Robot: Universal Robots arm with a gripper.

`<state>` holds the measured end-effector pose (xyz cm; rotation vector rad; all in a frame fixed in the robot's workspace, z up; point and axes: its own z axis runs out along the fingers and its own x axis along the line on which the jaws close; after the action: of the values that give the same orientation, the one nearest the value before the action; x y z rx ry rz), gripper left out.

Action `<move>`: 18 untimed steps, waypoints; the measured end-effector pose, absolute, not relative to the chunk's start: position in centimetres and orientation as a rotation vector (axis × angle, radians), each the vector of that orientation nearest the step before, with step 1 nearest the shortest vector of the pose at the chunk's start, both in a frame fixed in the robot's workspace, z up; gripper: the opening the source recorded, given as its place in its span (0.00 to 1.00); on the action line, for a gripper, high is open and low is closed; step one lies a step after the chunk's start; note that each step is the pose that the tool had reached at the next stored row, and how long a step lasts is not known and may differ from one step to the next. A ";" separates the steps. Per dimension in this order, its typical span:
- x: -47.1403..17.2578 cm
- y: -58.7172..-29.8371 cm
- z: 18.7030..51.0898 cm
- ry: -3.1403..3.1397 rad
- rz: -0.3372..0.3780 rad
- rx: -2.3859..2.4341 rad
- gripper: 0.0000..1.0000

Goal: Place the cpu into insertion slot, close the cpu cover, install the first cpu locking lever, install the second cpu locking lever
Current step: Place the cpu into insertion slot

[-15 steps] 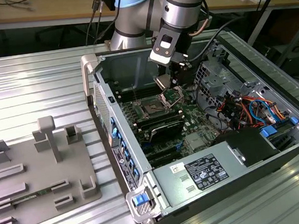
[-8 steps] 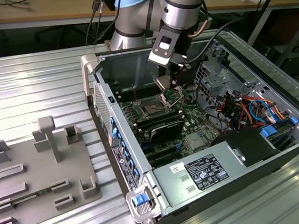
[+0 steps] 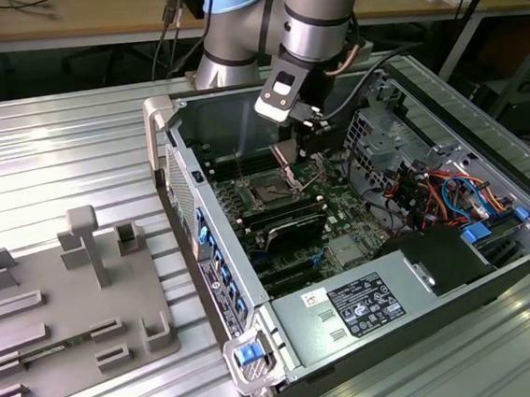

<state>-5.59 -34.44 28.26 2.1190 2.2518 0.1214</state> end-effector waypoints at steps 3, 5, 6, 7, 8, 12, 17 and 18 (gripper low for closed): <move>-5.7 -34.4 28.2 2.249 0.121 2.122 0.54; -5.7 -34.4 28.1 2.249 0.121 2.122 0.54; -5.7 -34.4 28.1 2.249 0.121 2.122 0.54; -5.7 -34.4 28.1 2.249 0.121 2.122 0.54; -5.7 -34.4 28.1 2.249 0.121 2.122 0.54; -5.7 -34.4 28.1 2.249 0.121 2.122 0.54; -5.7 -34.4 27.9 2.248 0.121 2.123 0.54; -5.7 -34.4 27.8 2.245 0.121 2.126 0.54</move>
<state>-5.71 -34.44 27.76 2.1260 2.2450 0.1212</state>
